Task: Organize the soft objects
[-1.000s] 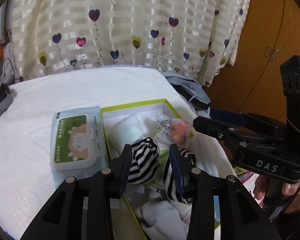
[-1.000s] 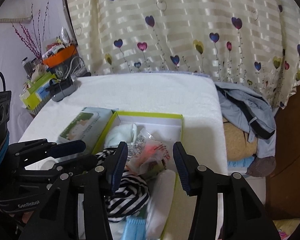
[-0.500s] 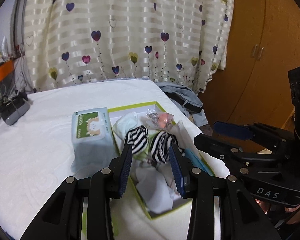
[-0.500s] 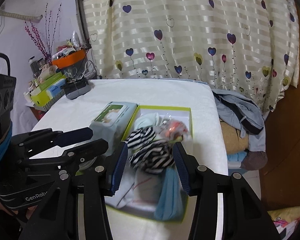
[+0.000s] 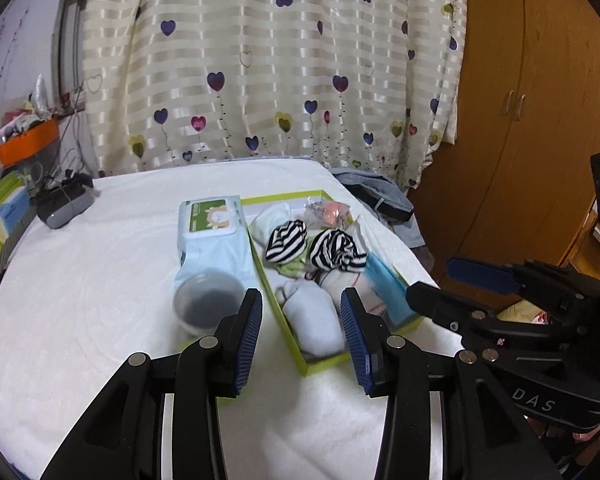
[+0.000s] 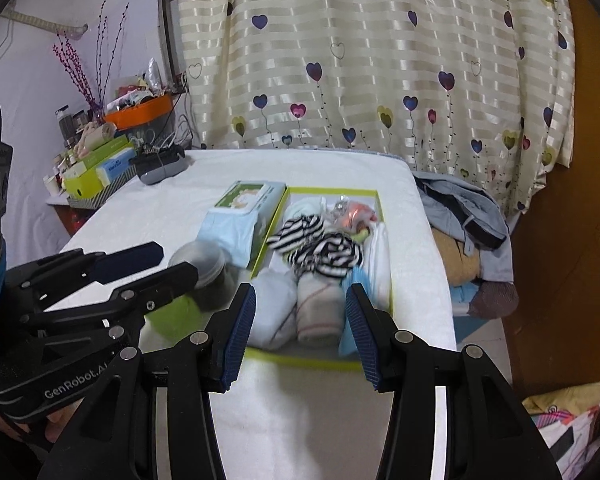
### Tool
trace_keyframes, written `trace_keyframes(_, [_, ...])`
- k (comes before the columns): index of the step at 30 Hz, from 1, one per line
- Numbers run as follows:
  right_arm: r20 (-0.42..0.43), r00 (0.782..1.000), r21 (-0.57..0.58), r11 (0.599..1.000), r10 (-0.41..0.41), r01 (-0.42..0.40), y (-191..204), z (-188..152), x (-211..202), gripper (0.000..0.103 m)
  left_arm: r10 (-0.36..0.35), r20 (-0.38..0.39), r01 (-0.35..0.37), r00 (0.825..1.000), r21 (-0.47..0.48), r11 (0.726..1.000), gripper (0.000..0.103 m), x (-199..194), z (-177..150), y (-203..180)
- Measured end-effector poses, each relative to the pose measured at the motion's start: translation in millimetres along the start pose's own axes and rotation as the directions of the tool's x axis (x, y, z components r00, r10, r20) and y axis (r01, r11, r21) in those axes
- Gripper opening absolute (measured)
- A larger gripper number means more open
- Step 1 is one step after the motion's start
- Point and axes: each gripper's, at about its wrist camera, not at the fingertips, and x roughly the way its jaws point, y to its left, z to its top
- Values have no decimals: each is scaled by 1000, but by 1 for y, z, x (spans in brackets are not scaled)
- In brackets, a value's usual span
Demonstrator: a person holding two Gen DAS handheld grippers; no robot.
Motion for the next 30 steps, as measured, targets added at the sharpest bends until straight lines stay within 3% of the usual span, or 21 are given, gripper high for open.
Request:
trace_keyframes(11, [-1, 1000, -18, 1000, -7, 7, 15, -20, -9, 48, 67, 8, -67, 998, -1, 998, 40, -11, -25, -3])
trace_keyframes(30, [-19, 1000, -12, 1000, -12, 12, 18, -32, -10, 48, 72, -19, -72, 997, -28, 997, 40, -11, -37, -1])
